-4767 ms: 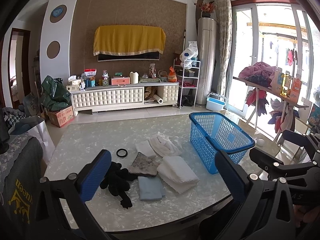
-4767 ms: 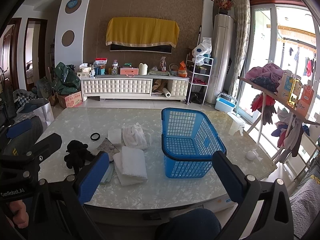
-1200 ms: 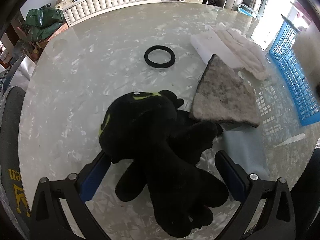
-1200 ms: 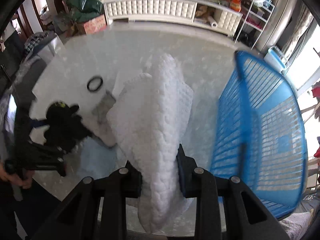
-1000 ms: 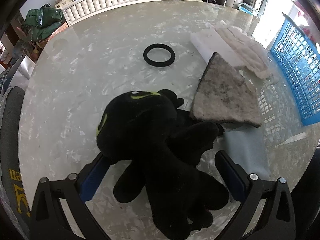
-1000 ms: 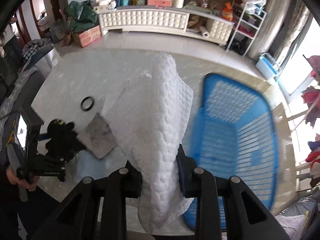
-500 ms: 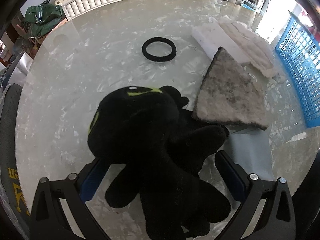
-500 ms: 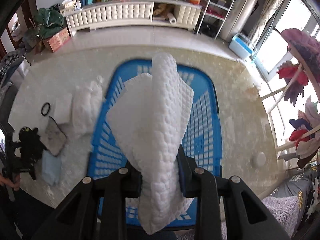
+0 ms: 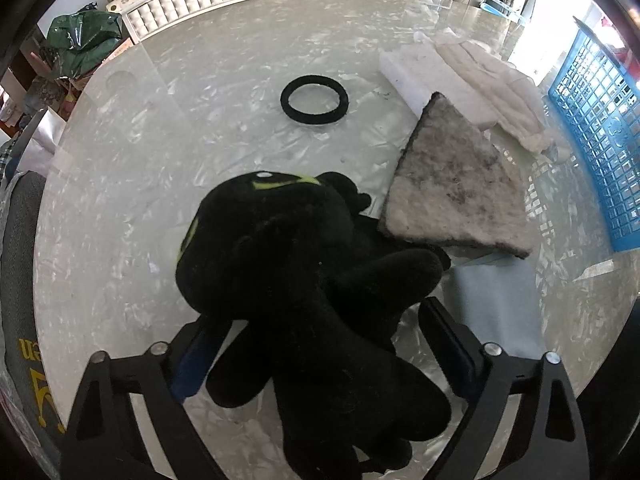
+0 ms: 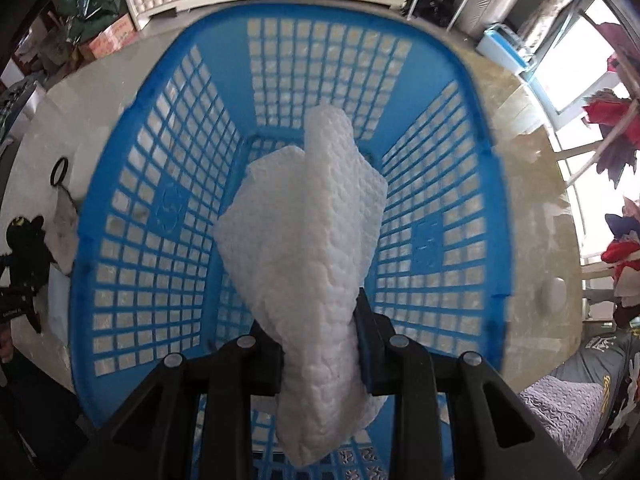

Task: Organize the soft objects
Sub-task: 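Lift the towel with the right gripper over the basket while the left gripper grasps the black plush toy, then open the right gripper to drop the towel into the blue basket, then carry the plush toy with the left gripper into the basket and release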

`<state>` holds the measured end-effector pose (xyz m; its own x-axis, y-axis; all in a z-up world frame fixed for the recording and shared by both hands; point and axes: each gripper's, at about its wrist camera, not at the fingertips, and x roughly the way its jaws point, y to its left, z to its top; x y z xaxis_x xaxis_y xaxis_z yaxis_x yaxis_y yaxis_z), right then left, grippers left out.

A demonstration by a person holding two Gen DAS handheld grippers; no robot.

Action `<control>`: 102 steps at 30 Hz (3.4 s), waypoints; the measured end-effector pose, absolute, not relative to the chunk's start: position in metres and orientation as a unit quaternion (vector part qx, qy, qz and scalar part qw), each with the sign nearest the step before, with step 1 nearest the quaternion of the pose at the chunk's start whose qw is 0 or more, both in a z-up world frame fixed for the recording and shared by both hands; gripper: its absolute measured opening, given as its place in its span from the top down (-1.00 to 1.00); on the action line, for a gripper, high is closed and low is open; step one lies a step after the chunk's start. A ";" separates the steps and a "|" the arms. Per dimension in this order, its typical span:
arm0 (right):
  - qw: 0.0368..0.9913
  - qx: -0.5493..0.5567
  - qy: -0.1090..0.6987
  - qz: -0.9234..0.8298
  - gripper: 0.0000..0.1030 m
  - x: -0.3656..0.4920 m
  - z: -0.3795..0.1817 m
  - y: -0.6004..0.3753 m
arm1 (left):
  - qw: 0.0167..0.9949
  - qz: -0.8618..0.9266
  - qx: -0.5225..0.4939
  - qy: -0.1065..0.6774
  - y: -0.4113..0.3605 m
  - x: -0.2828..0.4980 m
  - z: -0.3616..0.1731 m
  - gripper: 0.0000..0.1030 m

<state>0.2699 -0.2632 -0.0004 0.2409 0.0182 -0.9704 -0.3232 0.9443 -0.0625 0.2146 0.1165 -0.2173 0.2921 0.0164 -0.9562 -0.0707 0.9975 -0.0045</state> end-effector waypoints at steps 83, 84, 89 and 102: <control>0.841 -0.095 0.521 0.107 -1.00 0.189 0.053 -0.315 | 0.867 -0.217 0.103 0.437 -0.092 0.258 -0.015 -0.18; 0.842 -0.088 0.521 0.107 -1.00 0.190 0.052 -0.318 | 0.863 -0.223 0.112 0.439 -0.100 0.263 -0.018 -0.18; 0.842 -0.074 0.524 0.103 -1.00 0.196 0.048 -0.327 | 0.842 -0.251 0.164 0.448 -0.133 0.277 -0.027 -0.18; 0.834 -0.048 0.542 0.094 -1.00 0.206 0.029 -0.339 | 0.790 -0.298 0.220 0.489 -0.187 0.291 -0.078 -0.17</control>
